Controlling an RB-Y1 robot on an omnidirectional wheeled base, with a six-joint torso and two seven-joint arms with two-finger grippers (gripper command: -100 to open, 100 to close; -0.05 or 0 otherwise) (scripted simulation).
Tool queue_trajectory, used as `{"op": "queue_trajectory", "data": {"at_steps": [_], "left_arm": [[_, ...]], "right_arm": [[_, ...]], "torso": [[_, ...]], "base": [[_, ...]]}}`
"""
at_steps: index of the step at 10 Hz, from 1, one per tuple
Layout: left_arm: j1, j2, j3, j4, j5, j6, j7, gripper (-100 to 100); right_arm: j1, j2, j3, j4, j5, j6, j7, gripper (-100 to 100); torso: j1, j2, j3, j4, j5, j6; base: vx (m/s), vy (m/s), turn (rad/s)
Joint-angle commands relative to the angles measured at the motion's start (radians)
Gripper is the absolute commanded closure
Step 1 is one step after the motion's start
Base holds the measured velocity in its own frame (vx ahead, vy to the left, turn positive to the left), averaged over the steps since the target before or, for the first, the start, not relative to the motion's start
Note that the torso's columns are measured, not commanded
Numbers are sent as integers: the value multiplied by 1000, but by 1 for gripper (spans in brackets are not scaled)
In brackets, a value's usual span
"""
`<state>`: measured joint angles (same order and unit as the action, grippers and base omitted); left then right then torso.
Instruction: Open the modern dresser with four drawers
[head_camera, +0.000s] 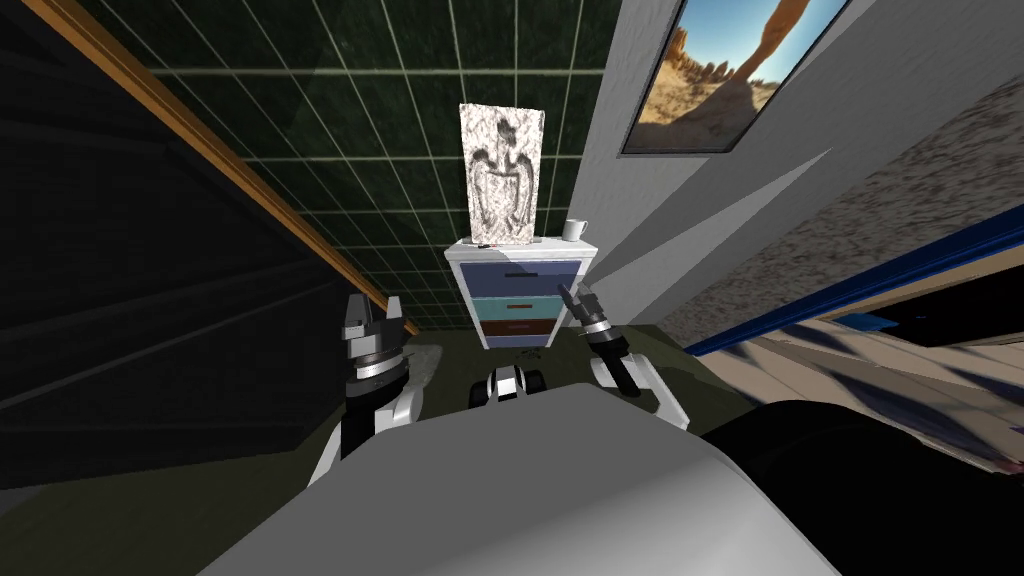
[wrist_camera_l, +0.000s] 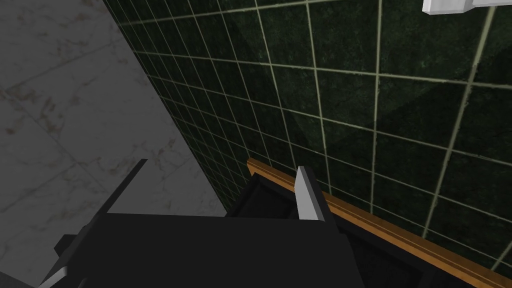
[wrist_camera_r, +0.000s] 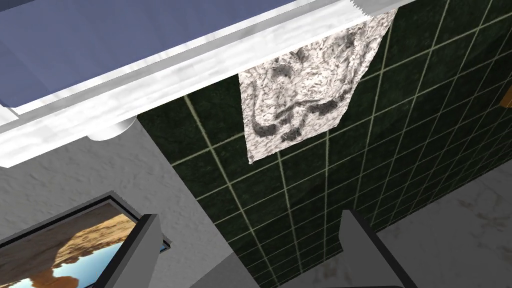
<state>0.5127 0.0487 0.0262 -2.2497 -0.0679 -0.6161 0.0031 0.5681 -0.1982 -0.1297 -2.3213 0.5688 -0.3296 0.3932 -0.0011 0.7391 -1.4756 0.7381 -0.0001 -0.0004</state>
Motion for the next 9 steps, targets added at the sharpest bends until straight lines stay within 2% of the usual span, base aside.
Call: {"op": "queue_trajectory", "data": {"at_steps": [1,2,4,5,7,8,9], "left_arm": [[0,0,0,0,0,0,0,0],[0,0,0,0,0,0,0,0],[0,0,0,0,0,0,0,0],[0,0,0,0,0,0,0,0],[0,0,0,0,0,0,0,0],[0,0,0,0,0,0,0,0],[0,0,0,0,0,0,0,0]], "right_arm": [[-1,-9,-20,16,73,8,73,-100],[-1,-9,-20,16,78,8,84,-100],[-1,-22,-39,33,145,17,149,-100],[-1,-22,-39,33,149,17,159,-100],[-1,-40,-58,54,216,27,224,-100],[-1,-40,-58,54,220,27,233,-100],[-2,-49,-68,64,255,32,270,-100]], "torso": [[0,1,1,0,0,0],[3,-1,0,0,1,0],[0,-2,-1,0,0,0],[5,-4,-2,-1,1,0],[-2,1,1,0,-1,0],[1,0,0,0,0,1],[1,-1,0,0,0,0]], "base": [[115,180,-141],[97,142,-62],[128,177,-131],[101,151,-49],[84,135,-112],[89,142,-58],[87,135,-72]]}}
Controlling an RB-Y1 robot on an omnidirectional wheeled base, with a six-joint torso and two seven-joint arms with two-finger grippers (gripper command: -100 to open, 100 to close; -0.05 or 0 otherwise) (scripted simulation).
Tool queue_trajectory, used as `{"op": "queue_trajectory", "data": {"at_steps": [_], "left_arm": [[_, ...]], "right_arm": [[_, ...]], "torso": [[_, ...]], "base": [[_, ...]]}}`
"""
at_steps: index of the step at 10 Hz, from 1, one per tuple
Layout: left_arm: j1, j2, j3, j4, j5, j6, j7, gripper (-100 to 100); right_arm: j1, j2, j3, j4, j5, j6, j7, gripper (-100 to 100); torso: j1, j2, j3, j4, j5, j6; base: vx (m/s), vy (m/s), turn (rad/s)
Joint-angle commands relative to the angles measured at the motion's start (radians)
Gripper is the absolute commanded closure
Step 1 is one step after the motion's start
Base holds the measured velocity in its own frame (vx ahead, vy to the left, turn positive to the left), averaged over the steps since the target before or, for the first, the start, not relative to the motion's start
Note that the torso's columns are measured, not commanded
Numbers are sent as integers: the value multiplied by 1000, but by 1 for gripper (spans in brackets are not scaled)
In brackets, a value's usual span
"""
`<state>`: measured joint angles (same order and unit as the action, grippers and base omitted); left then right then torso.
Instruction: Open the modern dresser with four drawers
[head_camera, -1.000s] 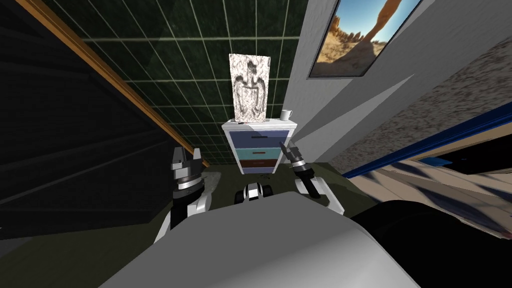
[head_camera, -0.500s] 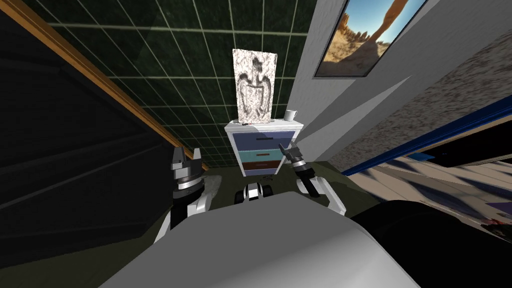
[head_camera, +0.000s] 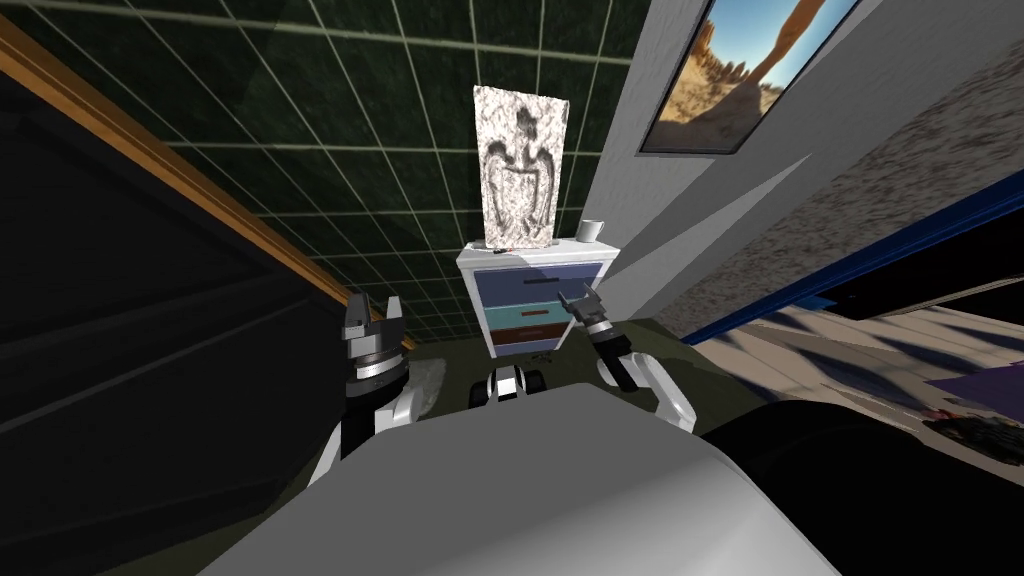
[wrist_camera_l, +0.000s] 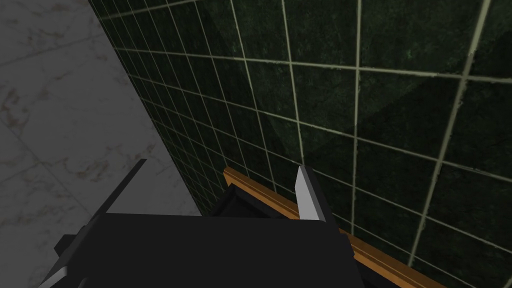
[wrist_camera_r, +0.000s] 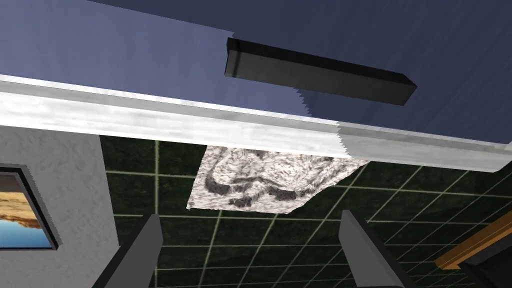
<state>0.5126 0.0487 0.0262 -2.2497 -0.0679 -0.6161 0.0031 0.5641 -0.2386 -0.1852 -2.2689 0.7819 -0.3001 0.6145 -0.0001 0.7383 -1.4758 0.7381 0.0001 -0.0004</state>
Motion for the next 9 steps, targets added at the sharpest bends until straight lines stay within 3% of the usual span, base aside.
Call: {"op": "queue_trajectory", "data": {"at_steps": [1,5,9], "left_arm": [[0,0,0,0,0,0,0,0],[0,0,0,0,0,0,0,0],[0,0,0,0,0,0,0,0]], "right_arm": [[2,-19,-21,22,74,7,73,-100],[1,-39,-39,43,142,16,154,-100],[0,-77,-70,77,258,31,274,-100]], "torso": [[0,0,0,0,0,0],[1,-1,0,0,0,1],[4,-1,-1,0,1,0]], "base": [[102,187,-149],[95,165,-84],[90,168,-106]]}}
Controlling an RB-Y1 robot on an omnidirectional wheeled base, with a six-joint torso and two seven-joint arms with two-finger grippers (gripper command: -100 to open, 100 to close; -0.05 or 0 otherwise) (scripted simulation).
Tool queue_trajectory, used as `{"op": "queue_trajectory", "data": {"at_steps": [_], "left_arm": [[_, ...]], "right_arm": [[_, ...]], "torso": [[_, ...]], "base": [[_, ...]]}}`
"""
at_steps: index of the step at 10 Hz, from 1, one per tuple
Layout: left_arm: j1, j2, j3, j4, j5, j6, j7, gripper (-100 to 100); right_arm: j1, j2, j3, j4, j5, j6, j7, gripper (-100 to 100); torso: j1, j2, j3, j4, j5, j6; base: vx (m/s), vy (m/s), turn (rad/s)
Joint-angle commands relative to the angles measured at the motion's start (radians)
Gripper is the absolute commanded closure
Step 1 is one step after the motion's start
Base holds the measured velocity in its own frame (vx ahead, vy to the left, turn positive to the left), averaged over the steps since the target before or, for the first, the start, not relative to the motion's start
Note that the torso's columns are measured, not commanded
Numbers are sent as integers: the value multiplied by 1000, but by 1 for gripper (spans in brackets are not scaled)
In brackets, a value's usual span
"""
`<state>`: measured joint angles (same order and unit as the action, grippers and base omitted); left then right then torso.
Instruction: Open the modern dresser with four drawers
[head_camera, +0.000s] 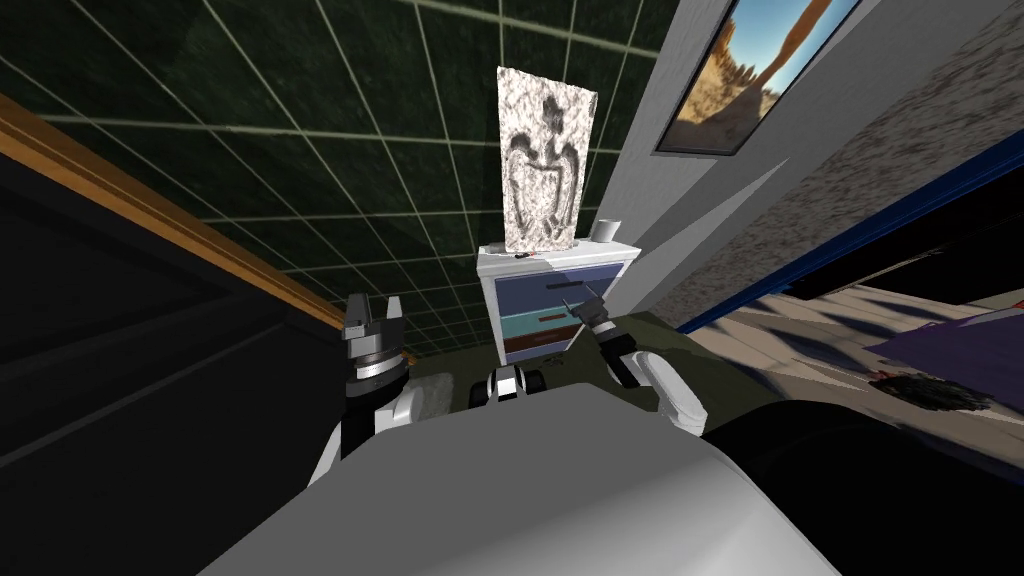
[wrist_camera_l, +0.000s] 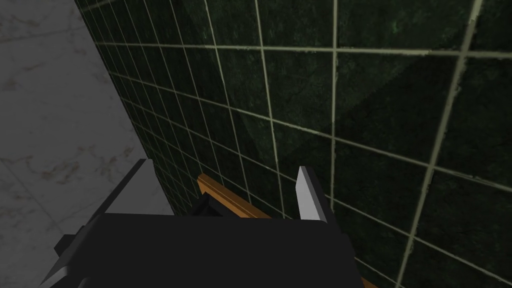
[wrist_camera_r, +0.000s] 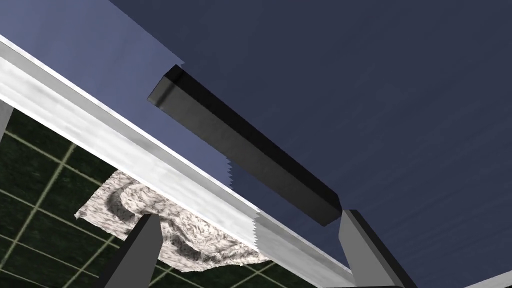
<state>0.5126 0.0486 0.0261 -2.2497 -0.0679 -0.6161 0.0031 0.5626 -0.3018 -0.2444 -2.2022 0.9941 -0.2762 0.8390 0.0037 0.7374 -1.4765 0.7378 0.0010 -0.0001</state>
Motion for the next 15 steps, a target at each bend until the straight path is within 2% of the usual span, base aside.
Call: {"op": "queue_trajectory", "data": {"at_steps": [1,4,6,7,8,9,10,14,15], "left_arm": [[0,0,0,0,0,0,0,0],[0,0,0,0,0,0,0,0],[0,0,0,0,0,0,0,0],[0,0,0,0,0,0,0,0],[0,0,0,0,0,0,0,0],[0,0,0,0,0,0,0,0],[0,0,0,0,0,0,0,0],[-1,0,0,0,0,0,0,0],[-1,0,0,0,0,0,0,0]], "right_arm": [[1,-22,-17,17,70,11,77,-100],[1,-41,-33,32,129,18,139,-100],[2,-56,-43,38,165,22,176,-100],[-1,-51,-38,38,153,22,161,-100],[19,-75,-54,17,149,29,141,-100],[9,-63,-46,29,152,25,155,-100],[10,-65,-47,27,151,26,152,100],[32,-70,-49,-7,147,15,145,100],[28,-70,-50,0,147,16,146,100]], "torso": [[0,-1,-1,0,0,0],[-8,2,2,1,-2,0],[-6,1,1,0,-2,0],[-3,0,0,0,-1,0],[-6,2,1,0,-1,0],[-6,-2,-1,0,-2,0],[-6,0,0,0,-2,0],[-3,4,3,1,-1,0],[-4,0,0,0,-1,0]], "base": [[110,221,-98],[65,151,-81],[60,117,-72],[28,59,-19],[105,40,2],[67,23,-3],[10,4,1],[-170,-22,-53],[-78,-15,-8]]}}
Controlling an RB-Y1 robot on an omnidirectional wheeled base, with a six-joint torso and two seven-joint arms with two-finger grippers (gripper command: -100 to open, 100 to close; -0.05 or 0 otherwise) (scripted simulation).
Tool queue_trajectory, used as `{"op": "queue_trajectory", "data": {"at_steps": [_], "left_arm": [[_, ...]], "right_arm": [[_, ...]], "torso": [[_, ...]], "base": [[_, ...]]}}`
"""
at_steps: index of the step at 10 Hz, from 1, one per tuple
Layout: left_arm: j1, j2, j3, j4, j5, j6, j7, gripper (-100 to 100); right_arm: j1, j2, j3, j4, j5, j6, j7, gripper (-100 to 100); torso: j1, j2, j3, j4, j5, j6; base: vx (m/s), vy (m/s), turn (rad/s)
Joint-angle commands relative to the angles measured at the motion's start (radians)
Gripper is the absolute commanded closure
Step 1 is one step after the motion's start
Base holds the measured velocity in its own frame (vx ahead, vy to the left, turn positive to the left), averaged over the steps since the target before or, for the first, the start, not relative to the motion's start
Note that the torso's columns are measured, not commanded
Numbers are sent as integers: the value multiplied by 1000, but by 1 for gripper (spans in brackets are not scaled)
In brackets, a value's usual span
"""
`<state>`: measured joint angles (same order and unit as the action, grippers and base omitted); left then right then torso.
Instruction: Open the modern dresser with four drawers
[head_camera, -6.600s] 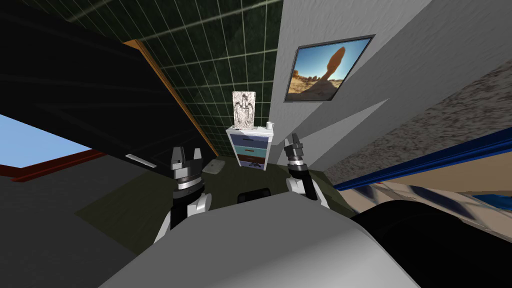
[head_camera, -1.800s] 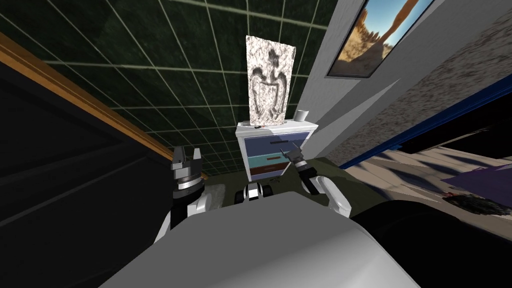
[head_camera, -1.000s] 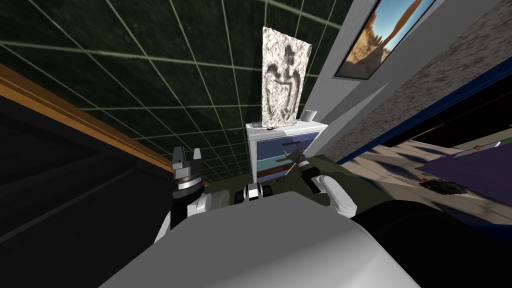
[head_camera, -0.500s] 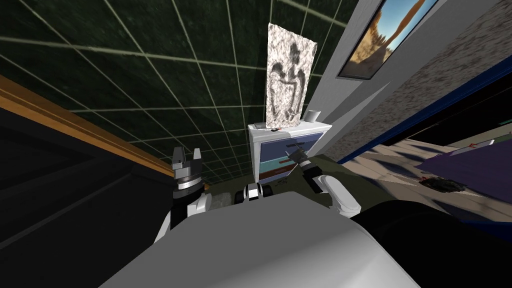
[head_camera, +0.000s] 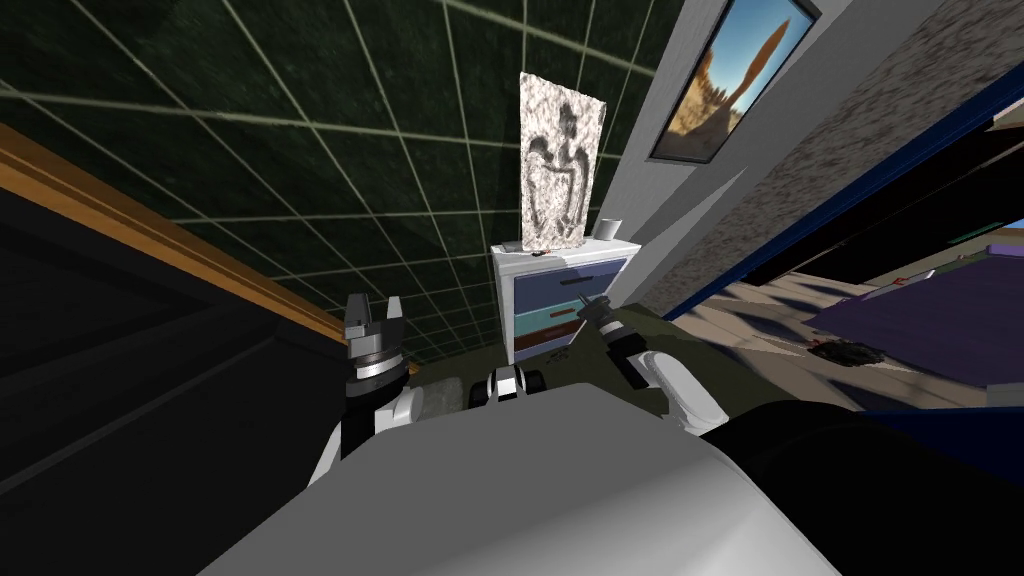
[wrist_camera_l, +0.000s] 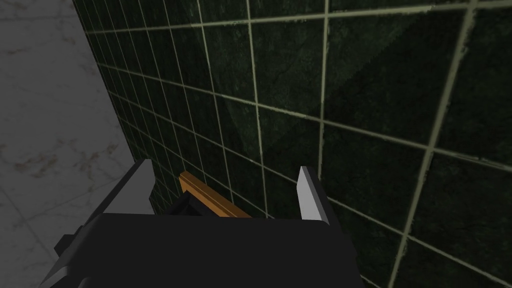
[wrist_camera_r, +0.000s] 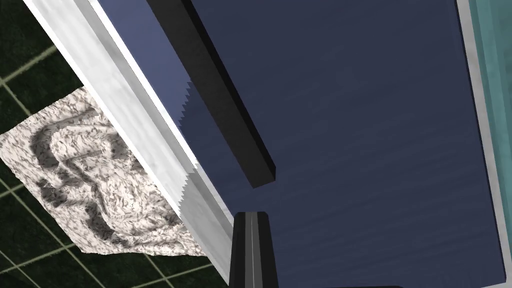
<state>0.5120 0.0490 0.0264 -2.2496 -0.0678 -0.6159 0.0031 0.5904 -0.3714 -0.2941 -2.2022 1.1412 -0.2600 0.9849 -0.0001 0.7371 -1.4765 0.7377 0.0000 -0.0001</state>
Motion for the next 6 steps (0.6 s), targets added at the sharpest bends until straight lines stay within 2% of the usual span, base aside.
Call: {"op": "queue_trajectory", "data": {"at_steps": [1,6], "left_arm": [[0,0,0,0,0,0,0,0],[1,0,0,0,0,0,0,0]], "right_arm": [[16,-7,-7,-15,28,1,24,-100],[57,-28,-25,-52,106,8,91,-100]], "torso": [[1,-6,-3,-2,0,0],[1,2,1,1,0,0]], "base": [[63,26,10],[151,41,8]]}}
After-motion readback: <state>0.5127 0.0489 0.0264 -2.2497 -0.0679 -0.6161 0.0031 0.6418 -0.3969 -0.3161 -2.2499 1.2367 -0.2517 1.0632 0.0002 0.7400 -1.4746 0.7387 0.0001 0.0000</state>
